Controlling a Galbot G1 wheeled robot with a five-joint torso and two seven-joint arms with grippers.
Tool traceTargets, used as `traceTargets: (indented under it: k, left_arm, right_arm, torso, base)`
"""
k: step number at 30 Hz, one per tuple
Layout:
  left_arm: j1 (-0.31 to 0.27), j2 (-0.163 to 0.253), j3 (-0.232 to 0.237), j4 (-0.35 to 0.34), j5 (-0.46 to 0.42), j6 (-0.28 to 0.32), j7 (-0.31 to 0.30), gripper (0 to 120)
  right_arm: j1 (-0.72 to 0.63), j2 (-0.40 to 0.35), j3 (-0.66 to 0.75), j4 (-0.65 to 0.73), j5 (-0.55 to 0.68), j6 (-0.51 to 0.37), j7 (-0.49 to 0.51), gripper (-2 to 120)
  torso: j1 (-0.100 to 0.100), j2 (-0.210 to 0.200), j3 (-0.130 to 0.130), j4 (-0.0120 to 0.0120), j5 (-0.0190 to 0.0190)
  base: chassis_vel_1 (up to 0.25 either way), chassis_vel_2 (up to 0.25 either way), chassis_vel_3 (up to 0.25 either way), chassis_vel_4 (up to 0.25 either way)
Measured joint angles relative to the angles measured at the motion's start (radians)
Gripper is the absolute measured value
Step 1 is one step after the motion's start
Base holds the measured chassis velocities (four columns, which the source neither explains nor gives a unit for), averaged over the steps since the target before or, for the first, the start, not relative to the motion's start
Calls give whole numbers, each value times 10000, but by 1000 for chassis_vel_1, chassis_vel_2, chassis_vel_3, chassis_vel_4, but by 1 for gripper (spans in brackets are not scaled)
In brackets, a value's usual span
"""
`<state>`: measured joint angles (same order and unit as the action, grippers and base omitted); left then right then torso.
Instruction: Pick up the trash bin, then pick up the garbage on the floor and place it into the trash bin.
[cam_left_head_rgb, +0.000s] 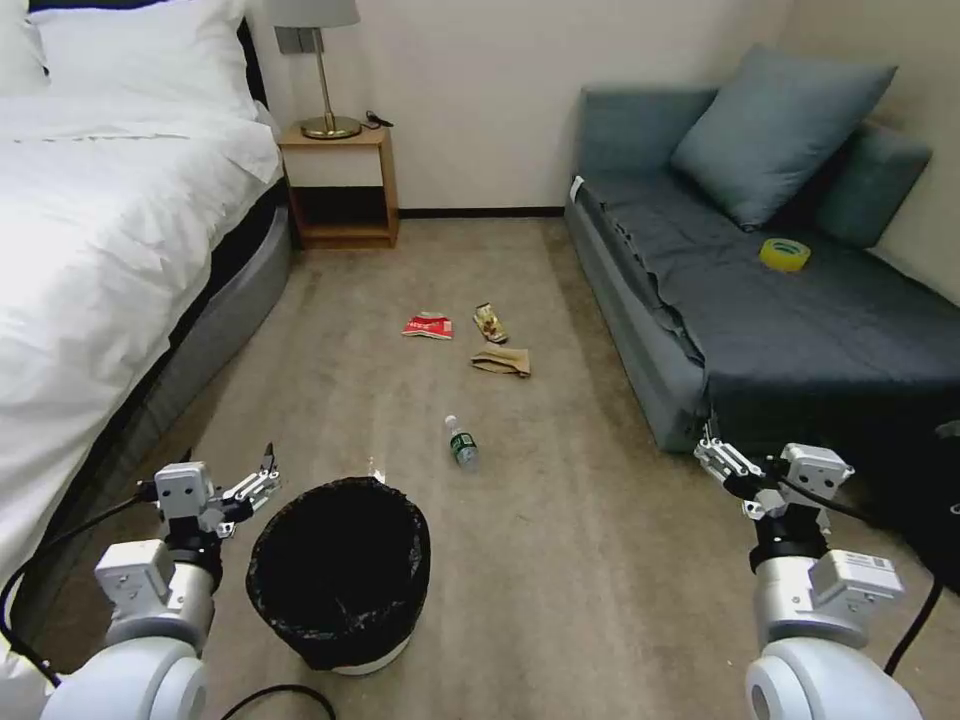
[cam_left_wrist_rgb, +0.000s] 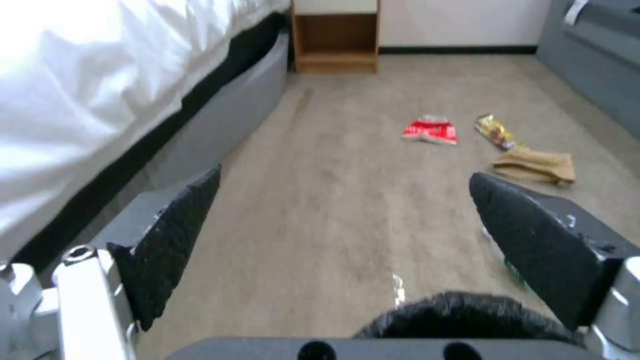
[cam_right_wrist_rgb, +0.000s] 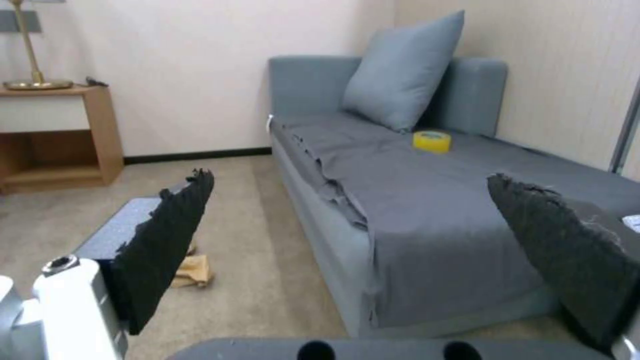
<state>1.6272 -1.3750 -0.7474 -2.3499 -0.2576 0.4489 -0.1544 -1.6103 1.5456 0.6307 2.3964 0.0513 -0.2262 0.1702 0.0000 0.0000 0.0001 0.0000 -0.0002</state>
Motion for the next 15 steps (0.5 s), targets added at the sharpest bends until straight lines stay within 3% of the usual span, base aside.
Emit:
traceTargets:
  k: [3,6,7,10,15]
  left_arm:
    - [9,59,31,-57,-278,421,-241,100]
    - [-106,267,41,-48,-1145,1629,-896,100]
    - [-106,267,41,-48,-1145,1629,-896,100]
    - [-189,397,94,51,-1969,2523,-1549,100]
    - [-238,447,202,546,-2121,2912,-1815,100]
  right_arm:
    - [7,-40,16,-14,6,-1,0,100]
    - [51,-89,34,-36,30,0,0,100]
    - [51,-89,34,-36,30,0,0,100]
    - [101,-99,39,-81,34,20,-1,100]
    - [122,-88,38,-173,14,98,-4,100]
  torso:
    - [0,0,0,-1,3]
    - [0,0,-1,0,2]
    - [0,0,-1,0,2]
    - [0,1,0,-1,2]
    - [0,0,0,0,2]
  base:
    - [0,0,0,0]
    - [0,0,0,0]
    - [0,0,0,0]
    - [0,0,0,0]
    - [0,0,0,0]
